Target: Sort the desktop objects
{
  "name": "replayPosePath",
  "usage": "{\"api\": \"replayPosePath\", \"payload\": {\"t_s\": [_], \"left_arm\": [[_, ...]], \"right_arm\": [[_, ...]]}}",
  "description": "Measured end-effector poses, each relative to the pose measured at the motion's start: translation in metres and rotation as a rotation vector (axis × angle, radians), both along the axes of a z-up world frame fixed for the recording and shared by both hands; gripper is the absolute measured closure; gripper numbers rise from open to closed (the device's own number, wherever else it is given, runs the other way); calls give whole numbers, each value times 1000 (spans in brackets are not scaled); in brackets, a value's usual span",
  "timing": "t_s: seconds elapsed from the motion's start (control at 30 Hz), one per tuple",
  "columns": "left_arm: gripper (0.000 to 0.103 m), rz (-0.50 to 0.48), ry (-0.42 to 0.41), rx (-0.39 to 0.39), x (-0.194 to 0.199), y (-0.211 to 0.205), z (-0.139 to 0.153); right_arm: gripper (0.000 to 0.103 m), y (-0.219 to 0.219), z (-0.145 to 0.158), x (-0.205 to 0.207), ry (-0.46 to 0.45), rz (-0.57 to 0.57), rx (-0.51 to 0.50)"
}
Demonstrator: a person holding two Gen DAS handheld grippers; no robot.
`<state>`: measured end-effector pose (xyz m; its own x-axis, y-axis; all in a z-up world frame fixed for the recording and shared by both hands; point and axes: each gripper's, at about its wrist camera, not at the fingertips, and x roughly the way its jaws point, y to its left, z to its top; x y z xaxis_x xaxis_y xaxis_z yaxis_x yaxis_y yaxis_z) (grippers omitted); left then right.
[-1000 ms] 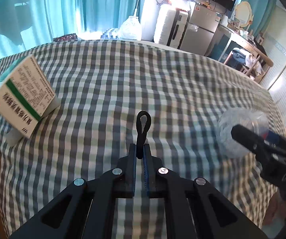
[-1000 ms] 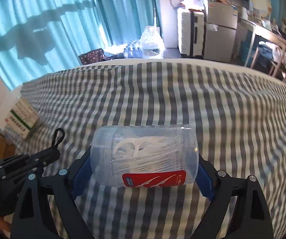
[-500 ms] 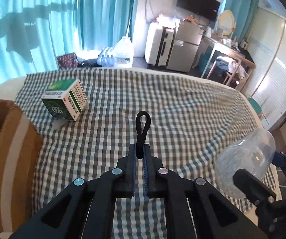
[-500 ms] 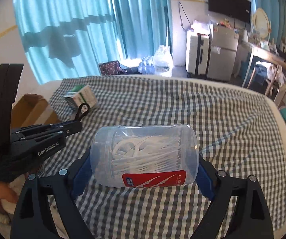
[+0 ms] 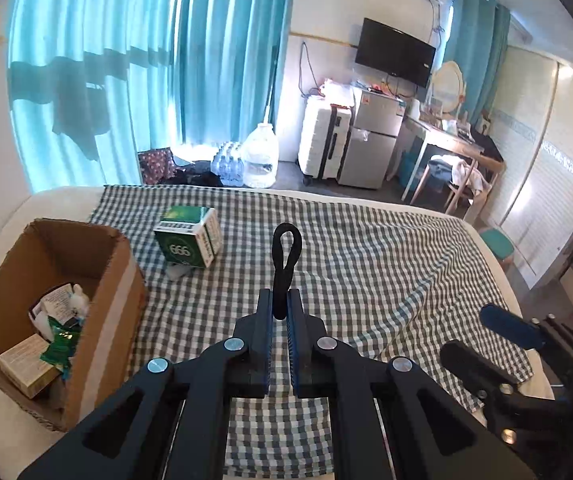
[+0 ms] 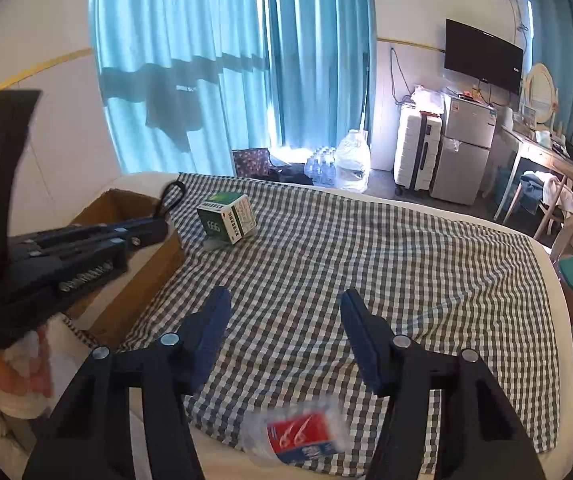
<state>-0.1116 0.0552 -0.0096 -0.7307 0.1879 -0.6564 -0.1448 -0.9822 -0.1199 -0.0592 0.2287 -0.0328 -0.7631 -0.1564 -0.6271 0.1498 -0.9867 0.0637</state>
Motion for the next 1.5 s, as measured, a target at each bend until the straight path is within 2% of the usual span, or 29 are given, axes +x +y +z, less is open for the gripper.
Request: {"api": "replayPosePath", "payload": {"t_s": [0.07, 0.1, 0.17, 0.33, 0.47, 0.57, 0.67, 0.8, 0.87, 1.07, 1.3, 1.4, 1.47, 1.5], "left_arm": [[96, 13, -5, 1, 4, -12, -2], [96, 19, -9, -1, 5, -19, -4], [96, 37, -24, -3, 6, -33, -13], [96, 79, -101, 14, 5, -61, -50], [96, 81, -147, 38, 5, -65, -76], [96, 54, -171, 40, 2, -57, -88], [96, 18, -181, 38, 0, -46, -95], [96, -20, -190, 27, 1, -34, -99], [96, -29, -194, 26, 2, -32, -100], [96, -20, -199, 30, 3, -33, -101], [96, -18, -186, 24, 7, -34, -97], [96, -18, -183, 22, 8, -34, -96], [96, -17, -184, 21, 8, -34, -96], [96, -15, -185, 20, 8, -34, -96]], "right_arm": [[44, -7, -18, -6, -40, 17, -1], [30, -9, -29, -7, -53, 6, -5], [15, -4, -55, -9, -88, -14, -18], [15, 7, -128, -9, -264, -41, -7], [15, 33, -149, -4, -377, -72, -114], [15, 32, -156, -2, -445, -85, -13], [15, 28, -171, -7, -550, -69, 10], [14, 16, -191, -5, -636, -5, 87], [12, 11, -199, -1, -649, 15, 127], [0, 9, -210, -1, -686, 35, 161], [0, 3, -233, -4, -786, 7, 283], [1, -1, -250, -3, -859, 49, 259], [4, 1, -248, -5, -840, 35, 239], [8, 2, -245, -6, -822, 36, 223]]}}
